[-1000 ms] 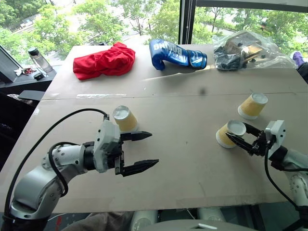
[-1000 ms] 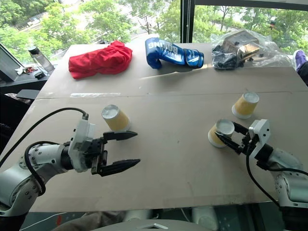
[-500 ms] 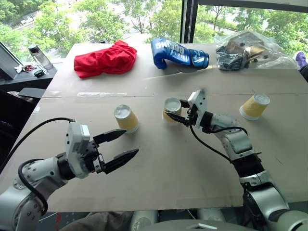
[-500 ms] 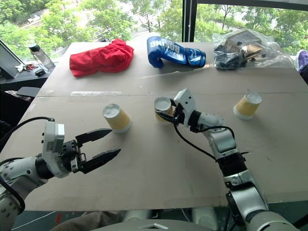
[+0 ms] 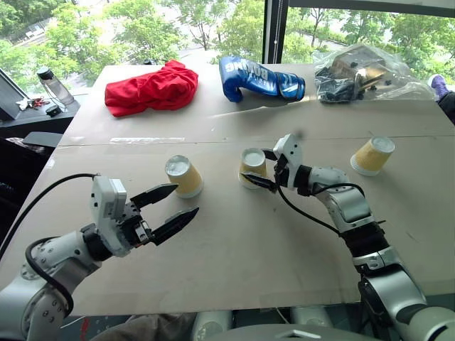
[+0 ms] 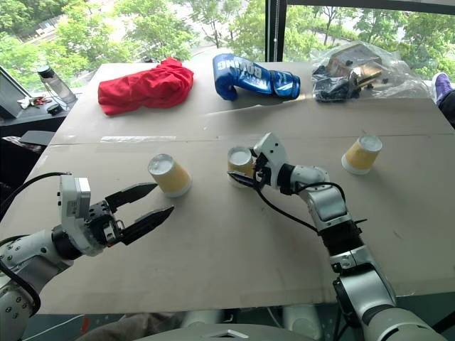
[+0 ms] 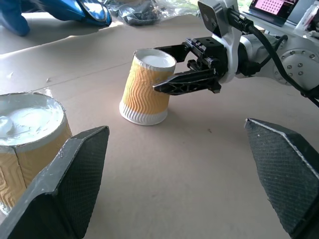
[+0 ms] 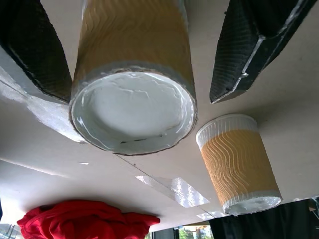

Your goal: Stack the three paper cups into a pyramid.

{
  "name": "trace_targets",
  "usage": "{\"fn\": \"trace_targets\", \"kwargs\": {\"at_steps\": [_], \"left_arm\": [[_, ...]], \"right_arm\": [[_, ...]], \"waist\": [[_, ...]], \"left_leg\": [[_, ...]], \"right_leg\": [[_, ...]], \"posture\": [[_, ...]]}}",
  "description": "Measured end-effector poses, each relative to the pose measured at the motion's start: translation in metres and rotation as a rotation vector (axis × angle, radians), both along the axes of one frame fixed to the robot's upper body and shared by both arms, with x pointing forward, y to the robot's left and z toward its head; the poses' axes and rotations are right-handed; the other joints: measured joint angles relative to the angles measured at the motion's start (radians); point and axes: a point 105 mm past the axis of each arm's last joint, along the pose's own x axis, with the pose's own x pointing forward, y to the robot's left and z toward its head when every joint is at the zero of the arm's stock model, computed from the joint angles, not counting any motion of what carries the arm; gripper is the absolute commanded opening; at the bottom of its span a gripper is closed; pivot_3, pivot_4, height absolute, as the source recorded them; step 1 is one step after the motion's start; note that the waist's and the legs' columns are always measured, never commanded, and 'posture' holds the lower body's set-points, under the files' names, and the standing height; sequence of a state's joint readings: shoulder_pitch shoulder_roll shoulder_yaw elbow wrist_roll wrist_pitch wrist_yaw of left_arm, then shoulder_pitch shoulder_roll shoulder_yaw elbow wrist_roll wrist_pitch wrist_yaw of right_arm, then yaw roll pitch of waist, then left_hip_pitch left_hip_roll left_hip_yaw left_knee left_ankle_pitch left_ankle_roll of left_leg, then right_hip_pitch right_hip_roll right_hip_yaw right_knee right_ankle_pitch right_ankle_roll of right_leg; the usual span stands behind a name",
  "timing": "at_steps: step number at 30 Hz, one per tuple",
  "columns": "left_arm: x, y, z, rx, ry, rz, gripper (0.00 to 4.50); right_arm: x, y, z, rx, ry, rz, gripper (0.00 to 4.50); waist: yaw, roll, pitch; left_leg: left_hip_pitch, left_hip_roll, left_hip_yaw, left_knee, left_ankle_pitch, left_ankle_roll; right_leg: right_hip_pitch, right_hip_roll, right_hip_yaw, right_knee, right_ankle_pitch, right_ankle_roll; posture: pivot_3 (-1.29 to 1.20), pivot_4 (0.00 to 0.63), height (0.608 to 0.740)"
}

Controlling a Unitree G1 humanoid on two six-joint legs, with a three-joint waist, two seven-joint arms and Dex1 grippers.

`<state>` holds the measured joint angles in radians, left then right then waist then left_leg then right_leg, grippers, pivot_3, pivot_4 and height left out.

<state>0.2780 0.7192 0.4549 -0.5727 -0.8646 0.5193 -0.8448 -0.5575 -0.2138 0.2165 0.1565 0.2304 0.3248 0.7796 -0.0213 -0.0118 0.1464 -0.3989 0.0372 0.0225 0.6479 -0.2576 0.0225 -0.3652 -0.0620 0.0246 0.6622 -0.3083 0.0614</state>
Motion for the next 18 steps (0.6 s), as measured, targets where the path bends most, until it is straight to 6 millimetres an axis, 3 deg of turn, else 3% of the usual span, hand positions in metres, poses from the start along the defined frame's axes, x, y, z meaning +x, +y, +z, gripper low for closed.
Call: {"fn": "trace_targets", "kwargs": {"at_steps": [3, 7, 12, 16, 18], "left_arm": [[0.001, -0.001, 0.0, -0.003, -0.001, -0.011, 4.5], [0.003, -0.004, 0.002, 0.005, -0.005, -0.042, 4.5], [0.018, -0.028, 0.026, 0.032, -0.076, -0.141, 4.5], [0.028, -0.049, 0.039, 0.033, -0.105, -0.202, 4.5], [0.037, -0.064, 0.047, 0.057, -0.122, -0.228, 4.5]], "right_arm": [[-0.002, -0.002, 0.009, 0.025, -0.012, -0.005, 4.47], [-0.007, -0.021, 0.023, 0.067, -0.054, -0.052, 4.47], [-0.021, -0.067, 0.02, 0.035, -0.109, -0.151, 4.47], [-0.016, -0.099, 0.024, 0.053, -0.164, -0.309, 4.47], [-0.011, -0.126, 0.031, 0.066, -0.215, -0.456, 4.47]], "waist": [[0.0, 0.0, 0.0], [0.006, 0.0, 0.0], [0.011, 0.0, 0.0], [0.002, -0.001, 0.001], [0.01, -0.002, 0.002]], "left_leg": [[0.0, 0.0, 0.0, 0.0, 0.0, 0.0], [-0.001, 0.0, -0.001, 0.0, 0.0, 0.0], [-0.001, -0.002, -0.001, 0.0, 0.0, 0.0], [0.0, -0.001, 0.0, 0.001, 0.0, 0.0], [-0.001, -0.001, -0.001, 0.001, 0.0, 0.0]], "right_leg": [[0.0, 0.0, 0.0, 0.0, 0.0, 0.0], [0.0, -0.001, -0.002, -0.001, 0.0, 0.0], [0.001, -0.001, -0.002, -0.001, 0.0, 0.0], [0.001, 0.005, 0.001, 0.0, 0.0, 0.001], [0.001, 0.008, 0.0, 0.0, 0.0, 0.001]], "posture": [[0.0, 0.15, 0.74], [0.0, 0.15, 0.74], [0.0, 0.15, 0.74], [0.0, 0.15, 0.74], [0.0, 0.15, 0.74]]}}
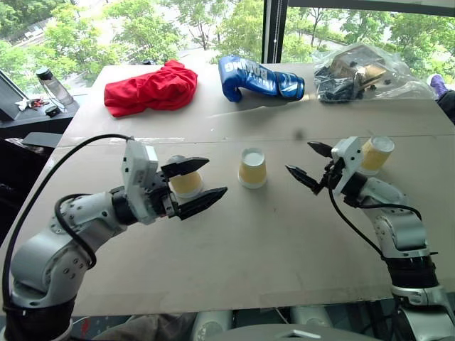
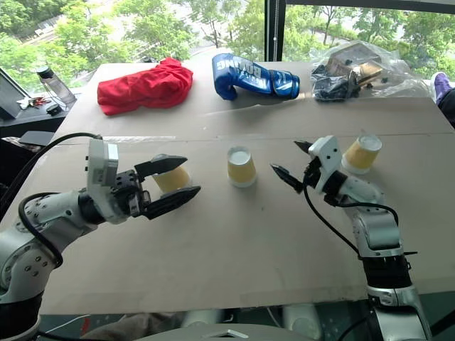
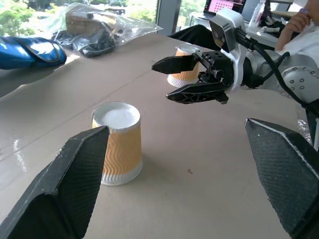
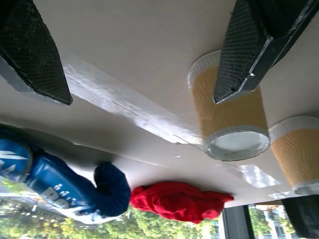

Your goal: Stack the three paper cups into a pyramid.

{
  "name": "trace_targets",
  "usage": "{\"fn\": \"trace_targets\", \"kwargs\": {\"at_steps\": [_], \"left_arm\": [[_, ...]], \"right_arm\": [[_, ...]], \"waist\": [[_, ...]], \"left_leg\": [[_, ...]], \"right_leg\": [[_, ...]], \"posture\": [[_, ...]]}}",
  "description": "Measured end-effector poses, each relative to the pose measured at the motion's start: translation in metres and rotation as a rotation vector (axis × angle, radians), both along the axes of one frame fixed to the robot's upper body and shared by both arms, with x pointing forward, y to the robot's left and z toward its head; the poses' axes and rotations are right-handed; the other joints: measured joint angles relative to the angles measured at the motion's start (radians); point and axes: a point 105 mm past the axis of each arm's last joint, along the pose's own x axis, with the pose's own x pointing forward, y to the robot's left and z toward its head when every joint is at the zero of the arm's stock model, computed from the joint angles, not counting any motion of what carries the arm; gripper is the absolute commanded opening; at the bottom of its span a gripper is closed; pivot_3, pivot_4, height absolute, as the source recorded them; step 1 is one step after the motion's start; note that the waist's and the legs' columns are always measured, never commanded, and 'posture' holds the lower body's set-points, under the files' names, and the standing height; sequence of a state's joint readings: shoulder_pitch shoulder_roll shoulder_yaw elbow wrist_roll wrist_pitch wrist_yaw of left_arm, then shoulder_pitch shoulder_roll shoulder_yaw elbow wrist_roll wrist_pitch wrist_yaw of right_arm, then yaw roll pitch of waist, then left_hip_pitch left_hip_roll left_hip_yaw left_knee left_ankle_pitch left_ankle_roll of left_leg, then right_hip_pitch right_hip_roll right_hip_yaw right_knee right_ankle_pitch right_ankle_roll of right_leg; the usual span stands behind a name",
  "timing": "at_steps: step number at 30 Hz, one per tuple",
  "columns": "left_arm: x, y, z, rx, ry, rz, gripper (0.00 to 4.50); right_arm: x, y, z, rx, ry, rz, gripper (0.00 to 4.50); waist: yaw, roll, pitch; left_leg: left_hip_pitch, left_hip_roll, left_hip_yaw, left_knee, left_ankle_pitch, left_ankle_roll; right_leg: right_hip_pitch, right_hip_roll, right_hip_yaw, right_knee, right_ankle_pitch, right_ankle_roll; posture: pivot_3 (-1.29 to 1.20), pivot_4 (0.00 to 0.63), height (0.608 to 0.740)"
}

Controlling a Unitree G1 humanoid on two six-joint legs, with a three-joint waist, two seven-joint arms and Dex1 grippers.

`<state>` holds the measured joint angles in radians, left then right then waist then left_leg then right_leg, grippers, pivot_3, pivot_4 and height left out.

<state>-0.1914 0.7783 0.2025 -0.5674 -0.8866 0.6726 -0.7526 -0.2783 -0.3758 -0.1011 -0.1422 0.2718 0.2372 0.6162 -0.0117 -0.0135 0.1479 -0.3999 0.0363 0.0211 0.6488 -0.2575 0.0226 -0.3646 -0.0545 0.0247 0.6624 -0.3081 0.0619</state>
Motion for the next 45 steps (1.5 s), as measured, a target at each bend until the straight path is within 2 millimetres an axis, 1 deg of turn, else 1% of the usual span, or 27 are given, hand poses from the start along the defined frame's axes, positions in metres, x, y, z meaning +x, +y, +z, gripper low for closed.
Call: {"fn": "trace_targets", "kwargs": {"at_steps": [2, 5, 8, 12, 15, 18, 23, 26, 37, 38, 39, 42, 43, 45], "left_arm": [[0.005, -0.009, 0.005, 0.017, -0.007, -0.012, 4.5], [0.012, -0.019, 0.008, 0.031, 0.007, -0.039, 4.5], [0.013, -0.022, 0.011, 0.038, 0.002, -0.047, 4.5], [0.014, -0.024, 0.009, 0.057, 0.009, -0.056, 4.5], [0.014, -0.025, 0.007, 0.068, 0.021, -0.059, 4.5], [0.014, -0.025, 0.007, 0.069, 0.021, -0.059, 4.5], [0.014, -0.025, 0.006, 0.074, 0.024, -0.057, 4.5], [0.014, -0.025, 0.006, 0.077, 0.022, -0.059, 4.5], [0.009, -0.03, 0.013, 0.071, 0.001, -0.114, 4.5], [0.008, -0.031, 0.014, 0.07, 0.0, -0.12, 4.5], [0.007, -0.032, 0.015, 0.065, 0.002, -0.134, 4.5], [0.004, -0.033, 0.016, 0.06, 0.005, -0.157, 4.5], [0.004, -0.034, 0.016, 0.058, 0.006, -0.164, 4.5], [0.003, -0.034, 0.016, 0.059, 0.007, -0.167, 4.5]], "right_arm": [[0.002, -0.025, 0.009, -0.003, -0.063, -0.128, 4.47], [0.005, -0.069, 0.01, -0.049, -0.132, -0.366, 4.47], [0.007, -0.087, 0.007, -0.074, -0.157, -0.475, 4.47], [0.012, -0.097, 0.001, -0.068, -0.148, -0.55, 4.47], [0.019, -0.102, -0.009, 0.001, -0.087, -0.584, 4.47], [0.024, -0.106, -0.014, 0.058, -0.051, -0.612, 4.47], [0.033, -0.121, -0.011, 0.137, -0.026, -0.684, 4.47], [0.035, -0.126, -0.014, 0.172, -0.001, -0.71, 4.47], [0.035, -0.125, -0.025, 0.207, 0.059, -0.709, 4.47], [0.035, -0.125, -0.025, 0.208, 0.06, -0.708, 3.98], [0.035, -0.125, -0.025, 0.209, 0.06, -0.708, 3.67], [0.035, -0.124, -0.026, 0.21, 0.06, -0.707, 2.35], [0.035, -0.124, -0.026, 0.21, 0.061, -0.707, 2.0], [0.034, -0.125, -0.026, 0.21, 0.061, -0.707, 1.99]], "waist": [[-0.001, 0.0, 0.0], [-0.006, 0.0, 0.001], [-0.012, 0.0, 0.001], [-0.013, 0.0, 0.001], [-0.01, 0.0, 0.001], [-0.007, 0.0, 0.001], [-0.004, 0.0, 0.001], [-0.004, 0.0, 0.001], [-0.004, 0.0, 0.001], [-0.004, 0.0, 0.001], [-0.004, 0.0, 0.001], [-0.004, 0.0, 0.001], [-0.004, 0.0, 0.001], [-0.004, 0.0, 0.001]], "left_leg": [[0.0, 0.0, 0.001, 0.0, 0.0, 0.0], [0.0, 0.0, 0.002, 0.0, 0.002, -0.004], [0.0, 0.001, 0.003, -0.001, 0.003, -0.004], [0.0, 0.001, 0.003, -0.001, 0.003, -0.005], [0.0, 0.001, 0.003, 0.0, 0.003, -0.005], [0.0, 0.001, 0.003, 0.0, 0.003, -0.005], [0.0, 0.001, 0.003, 0.0, 0.003, -0.005], [0.0, 0.001, 0.003, 0.0, 0.003, -0.005], [0.0, 0.001, 0.003, 0.0, 0.003, -0.005], [0.0, 0.001, 0.003, 0.0, 0.003, -0.005], [0.0, 0.001, 0.003, 0.0, 0.003, -0.005], [0.0, 0.001, 0.003, 0.0, 0.003, -0.005], [0.0, 0.001, 0.003, 0.0, 0.003, -0.005], [0.0, 0.001, 0.003, 0.0, 0.003, -0.005]], "right_leg": [[0.0, 0.0, 0.001, 0.0, 0.0, 0.0], [-0.001, 0.001, 0.003, 0.0, 0.0, 0.0], [-0.002, 0.003, 0.004, 0.0, 0.0, 0.0], [-0.002, 0.003, 0.004, 0.0, 0.0, 0.0], [-0.002, 0.003, 0.005, 0.0, 0.0, 0.0], [-0.002, 0.003, 0.005, 0.0, 0.0, 0.0], [-0.002, 0.003, 0.005, 0.0, 0.0, 0.0], [-0.002, 0.003, 0.004, 0.0, 0.0, 0.0], [-0.002, 0.003, 0.005, 0.0, 0.0, 0.0], [-0.002, 0.003, 0.005, 0.0, 0.0, 0.0], [-0.002, 0.003, 0.005, 0.0, 0.0, 0.0], [-0.002, 0.003, 0.005, 0.0, 0.0, 0.0], [-0.002, 0.003, 0.005, 0.0, 0.0, 0.0], [-0.002, 0.003, 0.005, 0.0, 0.0, 0.0]], "posture": [[0.0, 0.15, 0.74], [0.0, 0.15, 0.74], [0.0, 0.15, 0.74], [0.0, 0.15, 0.74], [0.0, 0.15, 0.74], [0.0, 0.15, 0.74], [0.0, 0.15, 0.74], [0.0, 0.15, 0.74], [0.0, 0.15, 0.74], [0.0, 0.15, 0.74], [0.0, 0.15, 0.74], [0.0, 0.15, 0.74], [0.0, 0.15, 0.74], [0.0, 0.15, 0.74]]}}
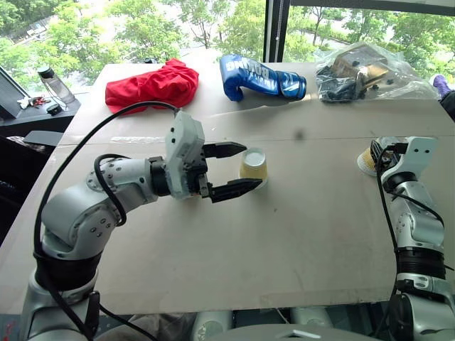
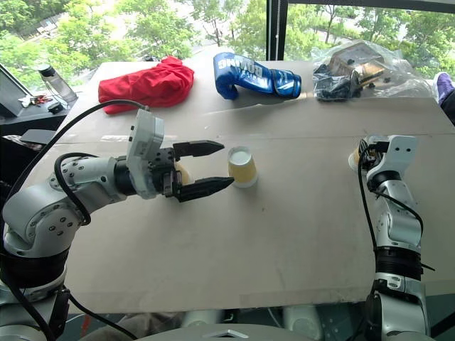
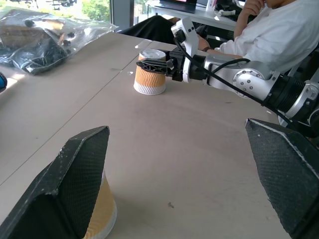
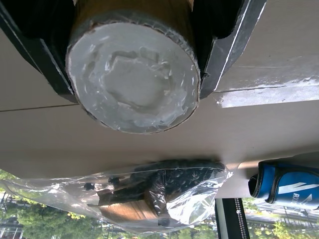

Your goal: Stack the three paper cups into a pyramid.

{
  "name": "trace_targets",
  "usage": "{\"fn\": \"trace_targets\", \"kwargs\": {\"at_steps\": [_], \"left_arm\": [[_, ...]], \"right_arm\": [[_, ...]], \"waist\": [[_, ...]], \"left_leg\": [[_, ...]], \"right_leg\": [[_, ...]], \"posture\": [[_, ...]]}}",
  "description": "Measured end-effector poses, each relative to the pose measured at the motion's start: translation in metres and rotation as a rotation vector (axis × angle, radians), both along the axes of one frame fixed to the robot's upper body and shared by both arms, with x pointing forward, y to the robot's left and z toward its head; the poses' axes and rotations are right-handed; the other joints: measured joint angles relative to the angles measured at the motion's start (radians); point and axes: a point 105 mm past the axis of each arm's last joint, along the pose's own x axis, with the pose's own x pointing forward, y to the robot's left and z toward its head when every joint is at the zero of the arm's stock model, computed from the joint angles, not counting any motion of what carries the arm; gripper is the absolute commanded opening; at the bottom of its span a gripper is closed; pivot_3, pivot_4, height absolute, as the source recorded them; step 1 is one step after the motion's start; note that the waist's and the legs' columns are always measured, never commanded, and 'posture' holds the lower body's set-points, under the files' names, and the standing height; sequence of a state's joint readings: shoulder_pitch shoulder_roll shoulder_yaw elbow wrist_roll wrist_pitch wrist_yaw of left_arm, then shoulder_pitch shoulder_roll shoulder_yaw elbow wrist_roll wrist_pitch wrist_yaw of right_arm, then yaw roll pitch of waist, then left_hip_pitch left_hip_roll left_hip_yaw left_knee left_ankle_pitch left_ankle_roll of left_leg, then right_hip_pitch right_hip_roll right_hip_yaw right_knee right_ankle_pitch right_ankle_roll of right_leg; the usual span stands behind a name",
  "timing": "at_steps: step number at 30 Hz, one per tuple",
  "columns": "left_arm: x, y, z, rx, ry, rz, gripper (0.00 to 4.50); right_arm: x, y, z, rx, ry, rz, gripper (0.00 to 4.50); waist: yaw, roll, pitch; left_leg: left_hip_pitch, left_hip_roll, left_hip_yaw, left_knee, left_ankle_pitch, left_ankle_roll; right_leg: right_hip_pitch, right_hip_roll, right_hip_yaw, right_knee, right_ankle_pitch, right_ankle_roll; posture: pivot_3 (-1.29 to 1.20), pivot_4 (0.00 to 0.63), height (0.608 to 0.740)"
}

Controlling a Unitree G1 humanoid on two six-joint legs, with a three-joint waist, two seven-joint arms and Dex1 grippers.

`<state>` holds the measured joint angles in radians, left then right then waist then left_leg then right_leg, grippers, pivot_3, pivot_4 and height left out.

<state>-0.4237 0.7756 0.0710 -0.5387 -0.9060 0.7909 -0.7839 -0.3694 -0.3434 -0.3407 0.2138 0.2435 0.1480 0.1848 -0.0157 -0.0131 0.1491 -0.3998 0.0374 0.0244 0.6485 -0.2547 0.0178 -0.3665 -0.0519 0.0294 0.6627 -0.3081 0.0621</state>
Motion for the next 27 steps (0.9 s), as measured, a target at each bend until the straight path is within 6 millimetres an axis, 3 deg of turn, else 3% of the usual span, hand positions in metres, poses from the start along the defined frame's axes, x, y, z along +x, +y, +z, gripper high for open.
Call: {"fn": "trace_targets", "kwargs": {"at_steps": [4, 9, 14, 19, 22, 27], "left_arm": [[-0.001, 0.001, 0.0, 0.005, 0.001, -0.004, 4.5], [-0.005, 0.009, -0.019, 0.007, 0.059, 0.013, 4.5], [-0.02, 0.026, -0.053, 0.006, 0.12, 0.11, 4.5], [-0.023, 0.038, -0.059, -0.043, 0.067, 0.247, 4.5], [-0.026, 0.041, -0.068, -0.055, 0.078, 0.3, 4.5], [-0.029, 0.043, -0.07, -0.09, 0.064, 0.342, 4.5]], "right_arm": [[-0.002, 0.005, 0.0, -0.014, -0.002, 0.025, 1.99], [-0.002, 0.043, 0.003, -0.054, -0.003, 0.2, 1.99], [-0.009, 0.118, 0.022, -0.056, -0.031, 0.499, 1.99], [-0.022, 0.17, 0.019, -0.079, -0.005, 0.712, 1.99], [-0.026, 0.19, 0.014, -0.102, 0.01, 0.774, 1.99], [-0.025, 0.202, 0.008, -0.142, 0.033, 0.806, 1.99]], "waist": [[0.0, 0.0, 0.0], [-0.011, 0.0, 0.0], [-0.022, 0.001, 0.0], [-0.013, 0.0, 0.0], [-0.01, 0.0, 0.0], [-0.002, 0.0, 0.0]], "left_leg": [[0.0, 0.0, 0.0, 0.0, 0.0, 0.0], [0.0, 0.001, 0.0, 0.0, 0.0, 0.0], [-0.001, 0.001, 0.001, -0.001, 0.0, 0.0], [-0.001, 0.001, 0.001, 0.0, -0.002, 0.003], [-0.002, 0.0, 0.001, 0.0, -0.002, 0.004], [-0.001, 0.0, 0.0, 0.0, -0.002, 0.003]], "right_leg": [[0.0, 0.0, 0.0, 0.0, 0.0, 0.0], [-0.001, 0.001, 0.001, 0.0, 0.0, 0.0], [-0.003, 0.0, 0.002, 0.001, 0.0, 0.0], [-0.002, -0.003, 0.001, 0.0, 0.0, 0.0], [-0.002, -0.003, 0.0, 0.001, 0.0, 0.0], [-0.003, -0.002, 0.0, 0.001, 0.0, 0.0]], "posture": [[0.0, 0.15, 0.74], [0.0, 0.15, 0.74], [0.0, 0.15, 0.74], [0.0, 0.15, 0.74], [0.0, 0.15, 0.74], [0.0, 0.15, 0.74]]}}
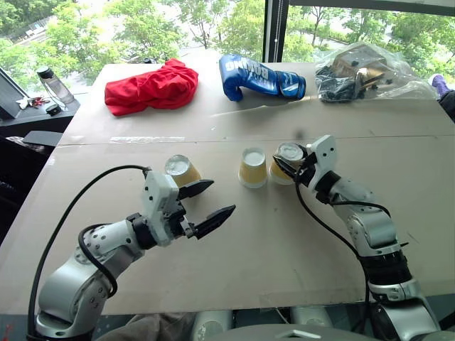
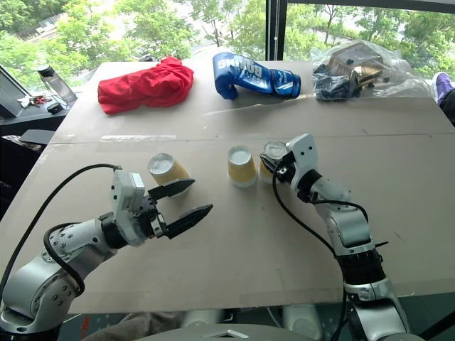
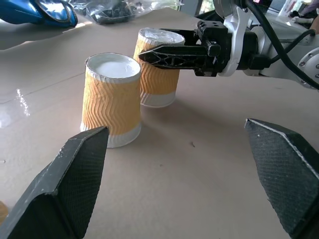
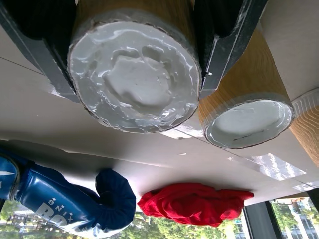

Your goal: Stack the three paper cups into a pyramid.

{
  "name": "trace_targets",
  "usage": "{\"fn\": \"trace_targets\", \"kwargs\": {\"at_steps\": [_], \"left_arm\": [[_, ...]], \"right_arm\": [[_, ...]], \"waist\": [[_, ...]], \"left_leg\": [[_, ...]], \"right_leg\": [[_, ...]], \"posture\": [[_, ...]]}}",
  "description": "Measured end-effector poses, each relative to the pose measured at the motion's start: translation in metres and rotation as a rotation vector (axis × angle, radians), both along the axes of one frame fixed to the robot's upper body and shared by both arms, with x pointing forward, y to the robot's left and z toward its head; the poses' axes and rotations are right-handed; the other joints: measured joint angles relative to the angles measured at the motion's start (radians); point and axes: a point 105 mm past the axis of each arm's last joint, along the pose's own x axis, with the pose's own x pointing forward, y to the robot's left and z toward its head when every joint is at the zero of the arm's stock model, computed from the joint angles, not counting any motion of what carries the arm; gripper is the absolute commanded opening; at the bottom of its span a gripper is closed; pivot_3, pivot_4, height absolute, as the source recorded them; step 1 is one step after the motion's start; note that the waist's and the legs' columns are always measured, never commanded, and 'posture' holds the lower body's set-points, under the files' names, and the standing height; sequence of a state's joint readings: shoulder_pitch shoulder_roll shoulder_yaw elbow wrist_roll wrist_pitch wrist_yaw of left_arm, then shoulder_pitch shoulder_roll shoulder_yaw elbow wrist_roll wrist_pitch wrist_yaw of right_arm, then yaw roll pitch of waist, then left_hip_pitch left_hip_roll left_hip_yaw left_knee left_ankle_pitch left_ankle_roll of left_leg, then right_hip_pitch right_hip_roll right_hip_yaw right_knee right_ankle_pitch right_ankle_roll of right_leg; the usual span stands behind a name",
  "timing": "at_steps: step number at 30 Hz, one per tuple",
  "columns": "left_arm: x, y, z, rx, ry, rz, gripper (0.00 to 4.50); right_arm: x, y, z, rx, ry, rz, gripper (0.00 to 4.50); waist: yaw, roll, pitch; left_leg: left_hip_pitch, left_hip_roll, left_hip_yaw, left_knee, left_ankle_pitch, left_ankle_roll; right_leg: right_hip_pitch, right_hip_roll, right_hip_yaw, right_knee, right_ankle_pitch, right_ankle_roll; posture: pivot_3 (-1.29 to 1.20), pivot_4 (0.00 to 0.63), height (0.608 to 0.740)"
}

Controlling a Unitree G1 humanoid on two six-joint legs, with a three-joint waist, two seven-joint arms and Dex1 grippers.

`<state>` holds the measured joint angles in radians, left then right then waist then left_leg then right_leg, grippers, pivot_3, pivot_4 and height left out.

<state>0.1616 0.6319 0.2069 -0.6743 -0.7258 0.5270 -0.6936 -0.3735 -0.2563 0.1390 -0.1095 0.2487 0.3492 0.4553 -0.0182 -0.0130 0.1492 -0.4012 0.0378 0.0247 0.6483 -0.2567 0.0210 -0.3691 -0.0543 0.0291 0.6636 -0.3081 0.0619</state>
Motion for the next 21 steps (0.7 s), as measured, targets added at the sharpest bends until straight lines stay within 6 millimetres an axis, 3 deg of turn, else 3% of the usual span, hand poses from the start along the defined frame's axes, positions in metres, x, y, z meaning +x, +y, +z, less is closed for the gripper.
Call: {"fn": "trace_targets", "kwargs": {"at_steps": [14, 16, 17, 19, 21], "left_arm": [[-0.0025, 0.0008, 0.0, 0.0, -0.022, 0.018, 4.5], [-0.0025, 0.0007, 0.0, 0.0, -0.022, 0.018, 4.5], [-0.0024, 0.0007, 0.0001, 0.0, -0.023, 0.018, 4.5], [-0.0021, 0.0005, 0.0008, 0.0, -0.026, 0.017, 4.5], [-0.0016, 0.0002, 0.0015, 0.0, -0.029, 0.016, 4.5]], "right_arm": [[-0.0019, 0.0058, -0.0069, -0.019, 0.036, 0.026, 1.99], [-0.002, 0.0059, -0.0069, -0.021, 0.036, 0.027, 3.04], [-0.002, 0.0059, -0.0068, -0.022, 0.035, 0.028, 3.3], [-0.0025, 0.0066, -0.0075, -0.023, 0.04, 0.035, 4.24], [-0.0031, 0.0071, -0.008, -0.023, 0.044, 0.044, 4.47]], "waist": [[0.001, 0.0, 0.0], [0.0, 0.0, 0.0], [0.0, 0.0, 0.0], [0.001, 0.0, 0.0], [0.001, 0.0, 0.0]], "left_leg": [[0.0, 0.0, 0.0, 0.0, 0.0, 0.0], [0.0, 0.0, 0.0, 0.0, 0.0, 0.0], [0.0, 0.0, 0.0, 0.0, 0.0, 0.0], [0.0, 0.0, 0.0, 0.0, 0.0, 0.0], [0.0, 0.0, 0.0, 0.0, 0.0, 0.0]], "right_leg": [[0.0, 0.001, 0.0, 0.0, 0.0, 0.0], [0.0, 0.001, 0.0, 0.0, 0.0, 0.0], [0.0, 0.001, 0.0, 0.0, 0.0, 0.0], [0.0, 0.0, 0.0, 0.0, 0.0, 0.0], [0.0, 0.0, 0.0, 0.0, 0.0, 0.0]], "posture": [[0.0, 0.15, 0.74], [0.0, 0.15, 0.74], [0.0, 0.15, 0.74], [0.0, 0.15, 0.74], [0.0, 0.15, 0.74]]}}
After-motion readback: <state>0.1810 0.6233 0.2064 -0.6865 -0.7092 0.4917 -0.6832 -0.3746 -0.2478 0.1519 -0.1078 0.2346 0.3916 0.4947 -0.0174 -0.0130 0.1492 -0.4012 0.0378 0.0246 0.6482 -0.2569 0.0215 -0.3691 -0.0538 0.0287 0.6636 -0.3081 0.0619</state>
